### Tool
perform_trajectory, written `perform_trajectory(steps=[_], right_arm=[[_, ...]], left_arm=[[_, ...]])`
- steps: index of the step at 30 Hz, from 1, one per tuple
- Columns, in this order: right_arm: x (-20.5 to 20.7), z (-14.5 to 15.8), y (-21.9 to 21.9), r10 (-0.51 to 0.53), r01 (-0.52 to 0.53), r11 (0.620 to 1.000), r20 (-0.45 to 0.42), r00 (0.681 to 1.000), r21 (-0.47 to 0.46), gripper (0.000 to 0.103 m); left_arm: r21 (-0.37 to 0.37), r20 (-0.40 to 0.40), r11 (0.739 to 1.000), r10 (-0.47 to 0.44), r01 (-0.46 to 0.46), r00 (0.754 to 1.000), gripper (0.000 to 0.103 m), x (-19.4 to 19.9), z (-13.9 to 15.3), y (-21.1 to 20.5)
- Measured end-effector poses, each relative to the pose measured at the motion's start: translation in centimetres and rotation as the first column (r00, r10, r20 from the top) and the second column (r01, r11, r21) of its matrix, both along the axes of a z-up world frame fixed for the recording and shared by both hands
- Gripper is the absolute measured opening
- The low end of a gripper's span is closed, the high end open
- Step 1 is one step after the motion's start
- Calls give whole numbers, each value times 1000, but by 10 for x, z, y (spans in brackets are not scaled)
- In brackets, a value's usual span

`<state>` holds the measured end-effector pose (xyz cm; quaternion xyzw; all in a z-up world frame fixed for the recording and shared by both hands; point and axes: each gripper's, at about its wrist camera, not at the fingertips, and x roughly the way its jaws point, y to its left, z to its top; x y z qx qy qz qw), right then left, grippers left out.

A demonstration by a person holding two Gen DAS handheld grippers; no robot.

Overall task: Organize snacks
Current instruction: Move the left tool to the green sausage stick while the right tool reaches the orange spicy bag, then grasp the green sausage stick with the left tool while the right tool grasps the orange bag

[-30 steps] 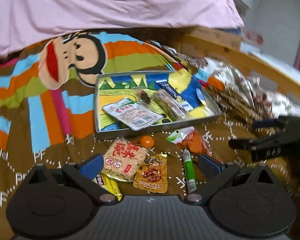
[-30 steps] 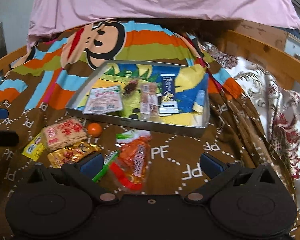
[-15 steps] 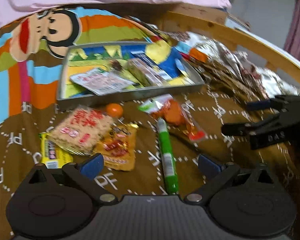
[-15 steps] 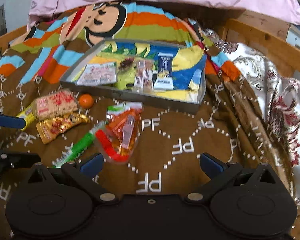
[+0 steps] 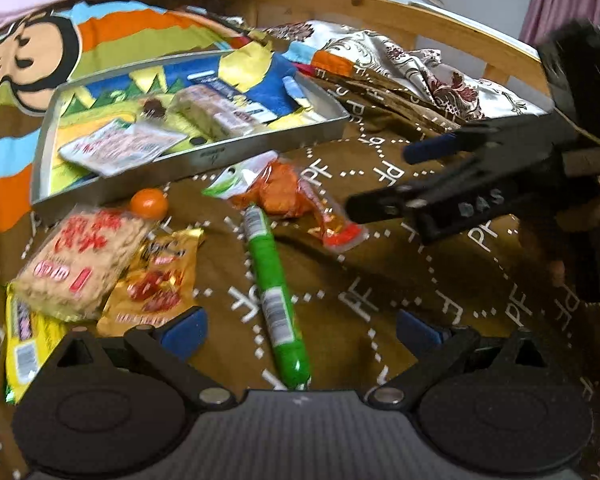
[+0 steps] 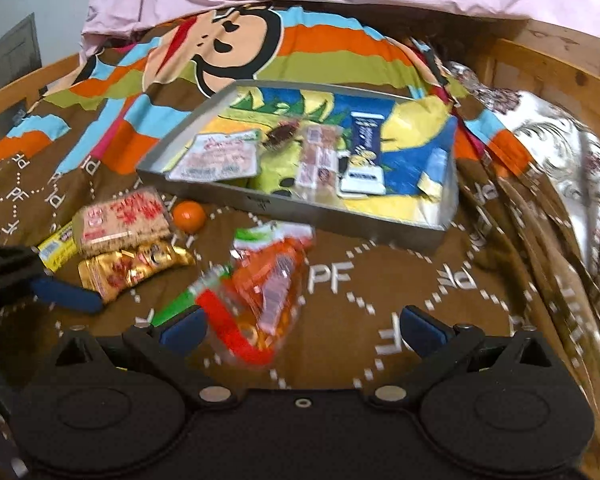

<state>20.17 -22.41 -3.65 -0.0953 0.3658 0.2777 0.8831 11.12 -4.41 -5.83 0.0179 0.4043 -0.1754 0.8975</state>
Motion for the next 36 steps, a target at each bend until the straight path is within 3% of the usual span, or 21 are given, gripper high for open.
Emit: perform_trajectory(steps=[11,21,25,27,29,32,36], right_arm=[[44,-21,29,53,-48,998,-138,989,40,98],[40,-25,36,72,-72,997,-91,993,5,85],[37,-26,33,78,-79,997,-89,993,-4,77],[35,-25,31,88,-89,996,-85,993,-11,66],[32,-24,30,94,-96,995,-71,993,-19,61],[32,-24,29,94,-96,995,-74,993,-16,61],[42,-28,34,84,-86,996,-105,991,-15,70]], left_arm=[[-15,-36,999,48,-48,998,97,21,-6,0],[-9,-32,998,55,-55,998,89,21,-7,2],[-2,-37,998,60,-60,997,77,23,-8,4],[-1,-43,998,66,-66,997,69,24,-8,5],[4,-44,997,71,-71,997,55,26,-7,6],[6,-49,998,61,-61,997,46,29,-6,4],[14,-82,998,63,-62,995,45,37,-9,0]])
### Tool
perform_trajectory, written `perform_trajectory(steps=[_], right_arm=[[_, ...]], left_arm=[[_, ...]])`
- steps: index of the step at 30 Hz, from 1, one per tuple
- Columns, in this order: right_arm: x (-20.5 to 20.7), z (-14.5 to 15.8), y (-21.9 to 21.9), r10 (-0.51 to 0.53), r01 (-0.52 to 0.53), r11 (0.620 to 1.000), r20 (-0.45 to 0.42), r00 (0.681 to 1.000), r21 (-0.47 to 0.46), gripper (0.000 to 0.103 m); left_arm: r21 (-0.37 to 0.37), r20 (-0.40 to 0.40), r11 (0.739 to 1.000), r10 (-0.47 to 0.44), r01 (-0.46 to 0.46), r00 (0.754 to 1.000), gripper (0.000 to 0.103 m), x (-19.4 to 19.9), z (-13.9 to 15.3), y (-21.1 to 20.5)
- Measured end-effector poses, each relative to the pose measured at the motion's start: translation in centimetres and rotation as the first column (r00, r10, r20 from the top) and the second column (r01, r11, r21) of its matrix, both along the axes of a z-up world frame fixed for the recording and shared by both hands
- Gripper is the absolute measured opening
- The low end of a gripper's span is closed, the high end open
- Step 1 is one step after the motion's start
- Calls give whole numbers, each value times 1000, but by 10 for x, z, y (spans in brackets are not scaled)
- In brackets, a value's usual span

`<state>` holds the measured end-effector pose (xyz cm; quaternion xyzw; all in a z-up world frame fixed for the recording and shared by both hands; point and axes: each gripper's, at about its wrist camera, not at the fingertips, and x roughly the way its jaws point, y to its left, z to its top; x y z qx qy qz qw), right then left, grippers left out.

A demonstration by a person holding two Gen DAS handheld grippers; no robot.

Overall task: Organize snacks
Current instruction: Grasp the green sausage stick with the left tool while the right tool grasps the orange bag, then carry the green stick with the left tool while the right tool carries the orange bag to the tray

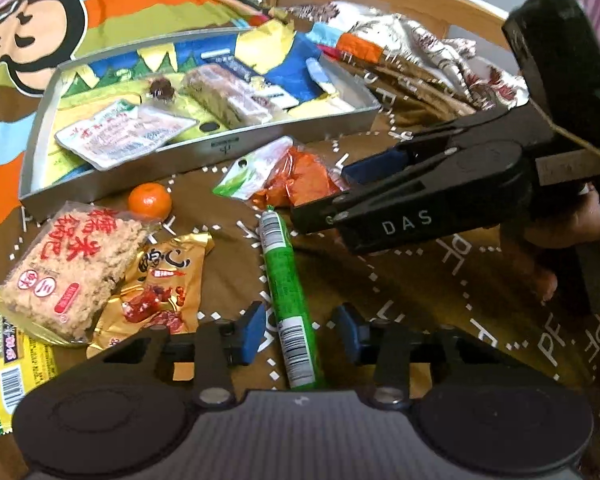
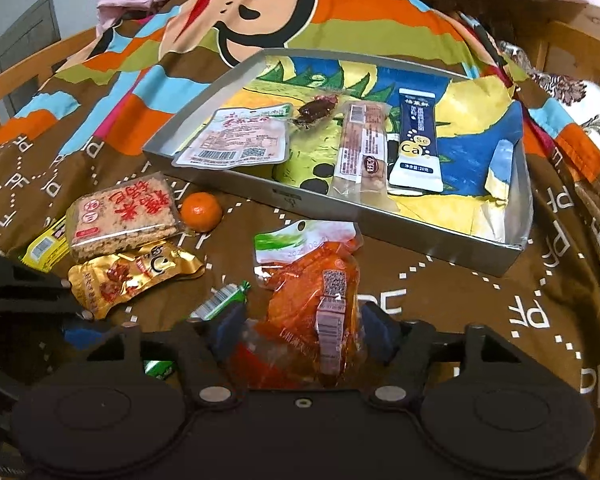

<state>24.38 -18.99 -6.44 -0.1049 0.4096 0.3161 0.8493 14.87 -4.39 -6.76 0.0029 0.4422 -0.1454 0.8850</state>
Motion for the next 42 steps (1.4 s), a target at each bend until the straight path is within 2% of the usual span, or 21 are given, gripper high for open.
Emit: perform_trajectory(steps=[3,4,7,10,21,24,27,29,30,33,42], right_arm=[[6,-4,7,1,-1,1000,1,1000,-19,71],[6,-4,8,1,-1,1000,2,1000,-21,70],[3,-2,5,-3,3,1000,0,1000,-13,61],[0,-1,2,3,-2,999,8,1000,-32,56],[-24,4,-7,18,-17,995,9,1000,-100,53],[-19,3,-1,-3,1,994,-19,1000,-114,62],[-15,-2,7,-6,4,989,-18,1000,-150,63],[-15,-2,7,-16,14,988,-17,1000,-151,61],[-17,-1,7,-18,16,988,-12,1000,-152,55],[-23,3,4,-6,7,988,3,1000,-155,49],[-38,12,-7,-8,13,988,30,1000,-153,46]], left_arm=[[-20,-16,999,33,-33,999,43,7,-1,2],[-24,-21,999,44,-45,999,39,9,-1,3],[-33,-39,997,73,-74,997,27,12,0,8],[-50,-51,996,72,-74,996,22,10,1,15],[-81,-124,994,67,-77,990,21,-1,6,22],[-55,-144,997,51,-59,988,21,0,3,18],[-36,-163,997,57,-63,985,21,4,2,12],[-32,-176,997,60,-66,983,21,7,1,10],[-35,-180,997,61,-68,982,21,7,1,11],[-53,-188,996,57,-68,980,20,5,3,15],[-106,-199,992,48,-70,979,20,1,11,20]])
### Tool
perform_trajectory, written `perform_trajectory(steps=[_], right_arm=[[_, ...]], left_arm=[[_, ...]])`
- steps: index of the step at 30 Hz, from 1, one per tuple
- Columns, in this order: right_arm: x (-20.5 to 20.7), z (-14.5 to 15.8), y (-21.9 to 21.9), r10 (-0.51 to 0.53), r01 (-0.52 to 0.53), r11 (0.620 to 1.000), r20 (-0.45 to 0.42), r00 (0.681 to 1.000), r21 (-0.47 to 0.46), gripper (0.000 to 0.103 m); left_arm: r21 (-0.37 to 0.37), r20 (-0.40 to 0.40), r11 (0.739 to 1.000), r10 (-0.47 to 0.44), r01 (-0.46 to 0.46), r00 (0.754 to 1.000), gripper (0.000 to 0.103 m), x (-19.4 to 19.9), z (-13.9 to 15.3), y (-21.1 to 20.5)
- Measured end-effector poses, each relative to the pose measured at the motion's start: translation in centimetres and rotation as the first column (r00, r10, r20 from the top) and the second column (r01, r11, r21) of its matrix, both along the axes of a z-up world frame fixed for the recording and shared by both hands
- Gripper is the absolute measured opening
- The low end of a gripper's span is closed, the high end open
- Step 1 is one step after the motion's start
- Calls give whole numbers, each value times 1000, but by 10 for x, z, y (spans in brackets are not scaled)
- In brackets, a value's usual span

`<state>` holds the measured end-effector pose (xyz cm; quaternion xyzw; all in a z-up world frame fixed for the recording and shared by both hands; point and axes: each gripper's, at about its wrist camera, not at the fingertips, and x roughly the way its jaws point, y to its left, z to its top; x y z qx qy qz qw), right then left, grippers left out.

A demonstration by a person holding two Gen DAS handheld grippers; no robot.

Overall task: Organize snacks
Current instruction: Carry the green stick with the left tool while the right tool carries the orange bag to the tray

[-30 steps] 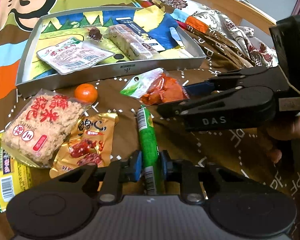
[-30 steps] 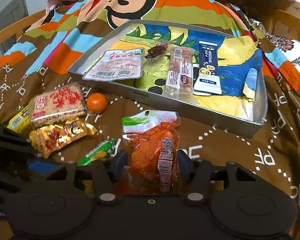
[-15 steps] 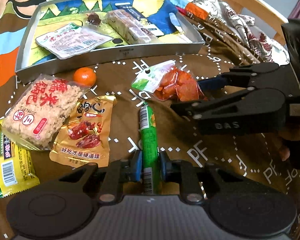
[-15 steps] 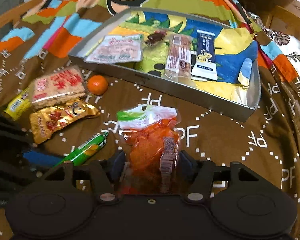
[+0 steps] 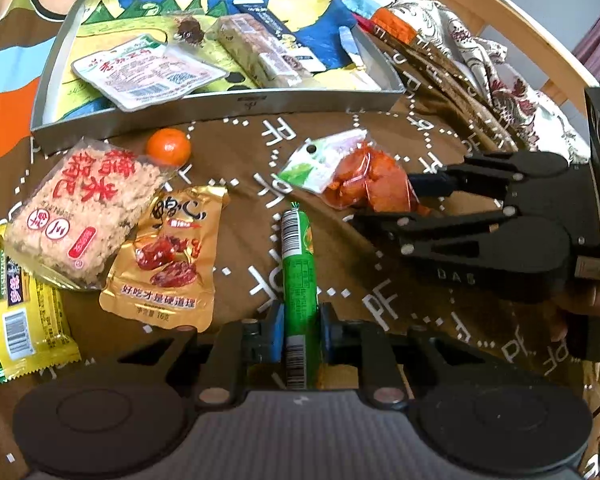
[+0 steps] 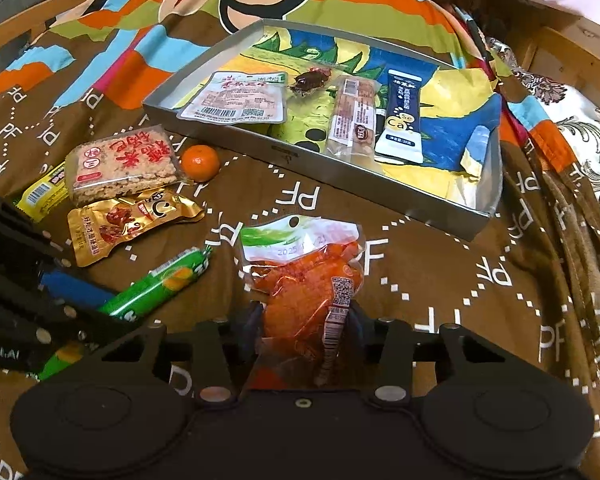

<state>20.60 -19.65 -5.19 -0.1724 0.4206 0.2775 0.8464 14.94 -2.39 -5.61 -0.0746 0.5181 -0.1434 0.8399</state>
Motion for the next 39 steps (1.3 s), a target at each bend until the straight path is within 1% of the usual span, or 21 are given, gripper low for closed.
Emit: perform_trajectory(steps=[4,8,10,13,17,23,25,31,35,39], right_arm=[[-7,6,-3,6,-6,1000,33,999,10,46],[-8,16,-3,15,-17,999,75,997,29,46],[-5,21,-4,2,-6,999,93,996,44,46],[2,27,-5,-26,19,998,110,994,64,46],[13,38,-5,-55,41,994,141,988,99,46],[31,57,-2,-92,61,985,191,977,162,46],[37,64,-1,-104,66,981,208,973,182,46],[61,80,2,-159,95,965,261,952,243,46],[79,82,5,-203,124,954,284,937,272,46],[101,73,13,-212,136,959,312,926,247,46]], left_arm=[[-8,14,1000,-2,2,1000,20,-1,5,-1],[-41,19,999,28,-28,999,20,1,10,4],[-40,54,997,61,-59,997,20,2,16,8],[-50,123,992,123,-118,985,20,7,28,16],[-44,212,984,180,-174,961,20,17,43,23],[-19,336,977,207,-213,919,20,36,61,24],[-16,366,973,220,-231,904,20,41,66,24],[-24,408,959,266,-281,873,20,58,73,26],[-41,423,945,310,-324,852,20,75,74,30],[-58,450,930,349,-363,822,20,96,75,32]])
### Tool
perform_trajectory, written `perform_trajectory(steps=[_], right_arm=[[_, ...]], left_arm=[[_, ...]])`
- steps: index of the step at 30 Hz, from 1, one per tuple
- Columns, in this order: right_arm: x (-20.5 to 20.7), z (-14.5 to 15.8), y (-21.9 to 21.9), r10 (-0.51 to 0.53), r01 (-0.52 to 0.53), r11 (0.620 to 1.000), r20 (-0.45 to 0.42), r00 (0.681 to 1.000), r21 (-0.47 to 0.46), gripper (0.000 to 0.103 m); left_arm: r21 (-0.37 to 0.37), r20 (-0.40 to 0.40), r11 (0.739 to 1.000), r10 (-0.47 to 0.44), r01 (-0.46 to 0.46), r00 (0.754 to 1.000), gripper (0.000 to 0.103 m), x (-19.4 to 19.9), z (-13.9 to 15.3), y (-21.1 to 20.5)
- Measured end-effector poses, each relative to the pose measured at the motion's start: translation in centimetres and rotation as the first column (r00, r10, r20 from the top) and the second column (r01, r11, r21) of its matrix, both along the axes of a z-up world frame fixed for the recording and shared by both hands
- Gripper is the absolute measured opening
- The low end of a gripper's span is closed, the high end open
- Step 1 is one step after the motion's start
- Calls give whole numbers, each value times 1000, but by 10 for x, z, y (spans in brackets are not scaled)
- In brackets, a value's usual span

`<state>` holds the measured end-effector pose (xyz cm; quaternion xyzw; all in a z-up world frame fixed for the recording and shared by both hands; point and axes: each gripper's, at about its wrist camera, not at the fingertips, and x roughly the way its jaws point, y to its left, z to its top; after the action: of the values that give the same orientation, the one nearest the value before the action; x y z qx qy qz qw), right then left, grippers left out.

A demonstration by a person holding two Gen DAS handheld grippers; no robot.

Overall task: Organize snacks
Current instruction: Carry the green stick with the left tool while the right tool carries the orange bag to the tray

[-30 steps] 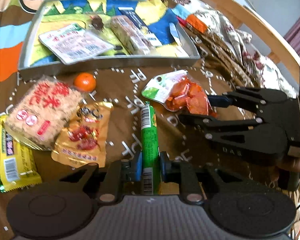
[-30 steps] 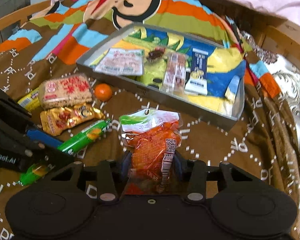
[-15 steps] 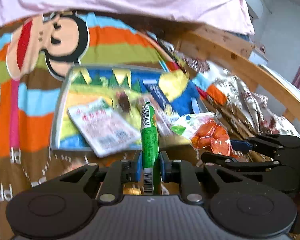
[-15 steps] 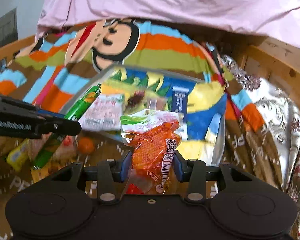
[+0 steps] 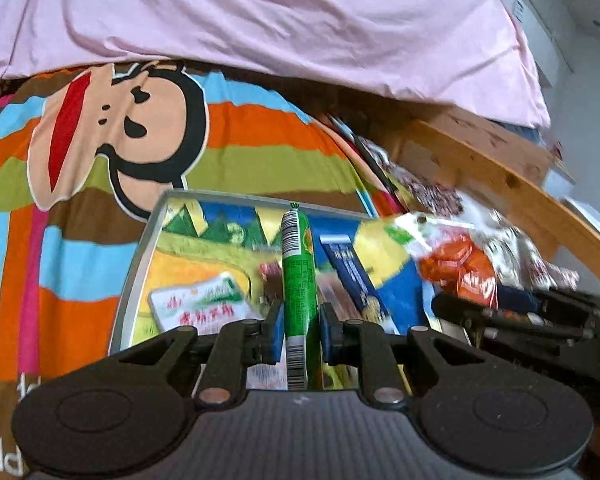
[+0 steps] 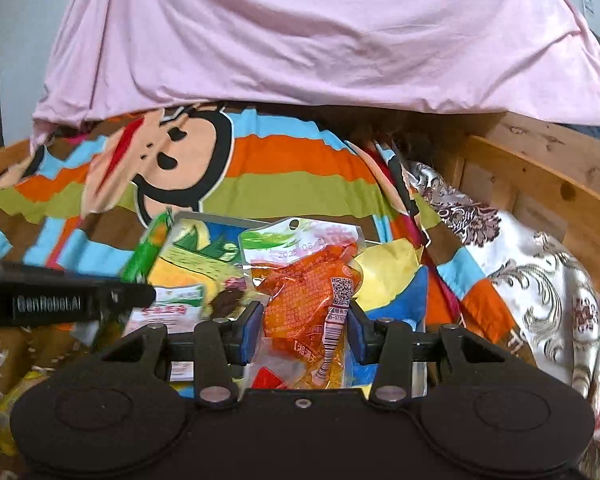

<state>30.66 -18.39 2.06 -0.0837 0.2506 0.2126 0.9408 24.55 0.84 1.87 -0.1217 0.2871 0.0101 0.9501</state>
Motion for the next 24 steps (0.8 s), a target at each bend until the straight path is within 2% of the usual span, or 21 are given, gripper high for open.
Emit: perform_trajectory(steps=[10,24], right_arm=[[44,-30,4,-91,91,996,-30,995,8,46],[61,-74,13,-105,104,994,-129,986,-19,46]], left_arm=[[-7,38,996,93,-93,995,20,48,-19,0],[-9,-46,990,138,-139,989,20,77,-62,4]])
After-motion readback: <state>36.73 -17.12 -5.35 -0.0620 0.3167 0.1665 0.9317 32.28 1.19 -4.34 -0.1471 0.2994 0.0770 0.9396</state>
